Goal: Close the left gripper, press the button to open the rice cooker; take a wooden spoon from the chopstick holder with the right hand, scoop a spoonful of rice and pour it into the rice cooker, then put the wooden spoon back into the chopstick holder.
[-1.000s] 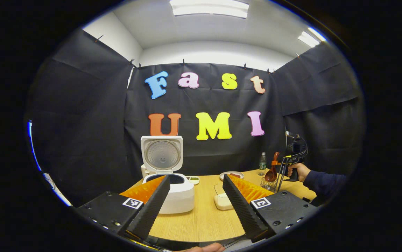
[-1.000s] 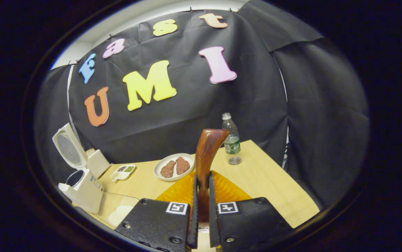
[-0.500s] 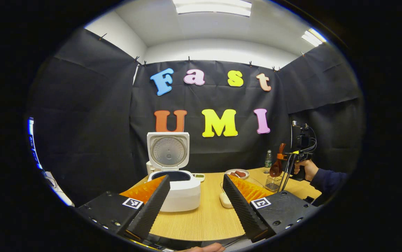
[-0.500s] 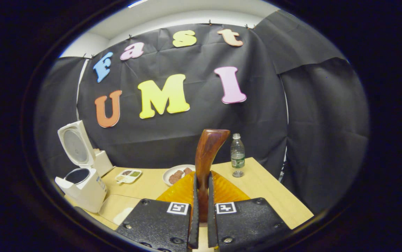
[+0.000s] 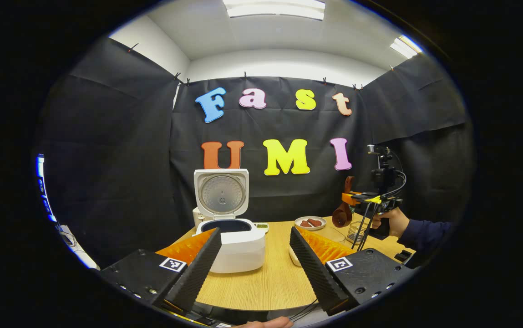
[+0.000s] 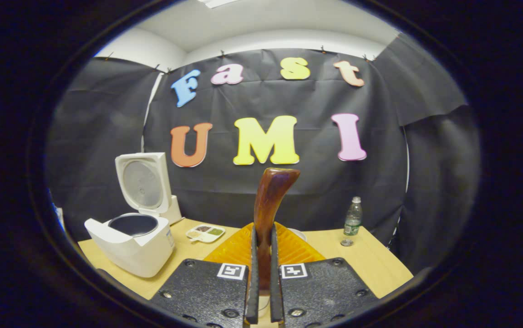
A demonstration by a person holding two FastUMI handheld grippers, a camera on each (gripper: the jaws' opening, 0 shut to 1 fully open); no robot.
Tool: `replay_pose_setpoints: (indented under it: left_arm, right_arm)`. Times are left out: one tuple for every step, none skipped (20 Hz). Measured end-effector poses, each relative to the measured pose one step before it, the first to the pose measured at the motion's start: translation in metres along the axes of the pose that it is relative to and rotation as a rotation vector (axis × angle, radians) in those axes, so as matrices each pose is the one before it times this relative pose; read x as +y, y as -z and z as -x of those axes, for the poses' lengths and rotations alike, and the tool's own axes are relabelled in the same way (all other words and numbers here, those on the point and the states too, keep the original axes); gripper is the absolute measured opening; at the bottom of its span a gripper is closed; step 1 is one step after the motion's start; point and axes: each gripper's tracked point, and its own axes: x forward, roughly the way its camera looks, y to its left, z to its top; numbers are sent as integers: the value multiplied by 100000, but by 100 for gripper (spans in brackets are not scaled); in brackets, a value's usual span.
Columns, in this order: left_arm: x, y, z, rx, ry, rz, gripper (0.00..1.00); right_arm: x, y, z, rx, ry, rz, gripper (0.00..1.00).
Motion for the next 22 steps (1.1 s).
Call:
replay_pose_setpoints:
  left_arm:
    - [95, 67, 93, 109, -334, 699, 96]
    - [93, 111, 35, 68, 10, 797, 96]
    - [-77, 124, 36, 168, 619, 367, 96]
    - [10, 76, 73, -77, 113, 228, 96]
    - [169, 111, -28, 198, -69, 81, 96]
    - [42, 151, -67, 313, 12, -194, 96]
    - [134, 132, 103, 37, -210, -196, 96]
    - [60, 106, -46, 367, 45, -33, 96]
    - [-11, 251, -88, 875, 320, 514, 96]
    - [-8, 93, -90, 385, 68, 655, 96]
    - [96, 19, -87, 313, -218, 379, 96]
    - [171, 104, 37, 284, -449, 13, 96]
    - [206, 109, 43, 282, -454, 29, 96]
    - [61, 137, -46, 167, -127, 128, 96]
    - [-169, 239, 64, 461, 352, 227, 96]
    - [-87, 98, 36, 340, 273, 277, 96]
    - [66, 151, -1, 263, -73, 241, 96]
    - [17, 84, 82, 219, -202, 46, 96]
    - [55, -51, 20, 118, -137, -93, 96]
    - [-4, -66, 146, -200, -108, -72, 96]
    - [28, -4, 22, -187, 56, 131, 96]
    - [-15, -7, 6, -314, -57, 219, 96]
  right_arm:
    - [1169, 1157, -200, 1499, -1846, 1171, 15]
    - [687, 1215, -304, 1891, 440, -869, 15]
    - [393, 1140, -333, 2257, 1122, -1110, 15]
    - [440, 1036, -366, 1706, 852, -895, 15]
    - [396, 792, -506, 982, 674, 369, 15]
    - [141, 770, -432, 929, 1523, 673, 15]
    - [-170, 817, -362, 442, 2113, 658, 15]
    - [-145, 629, -443, 261, 2123, -292, 15]
    - [-269, 820, -456, 1143, 2300, -1348, 15]
    - [-212, 829, -464, 1512, 2462, -1421, 15]
    - [-355, 824, -472, 1353, 2338, -423, 15]
    - [-216, 601, -432, 710, 1782, -613, 15]
    - [362, 200, -162, -363, -317, -1226, 15]
    - [1224, 452, -98, 1404, -4349, -2992, 15]
    - [1465, 1018, 3, 3298, -4970, -4555, 15]
    - [864, 761, 83, 3098, -2691, -4318, 15]
    - [-1, 130, -161, 1218, 162, -2147, 15]
    - [-141, -180, -55, -253, 1142, 1471, 16]
    - [-27, -129, 51, -8, 316, 1524, 15]
    - [117, 12, -22, 307, -835, -494, 16]
    - [162, 138, -24, 259, -809, -1904, 15]
    - [-15, -29, 58, 913, -1258, -2961, 15]
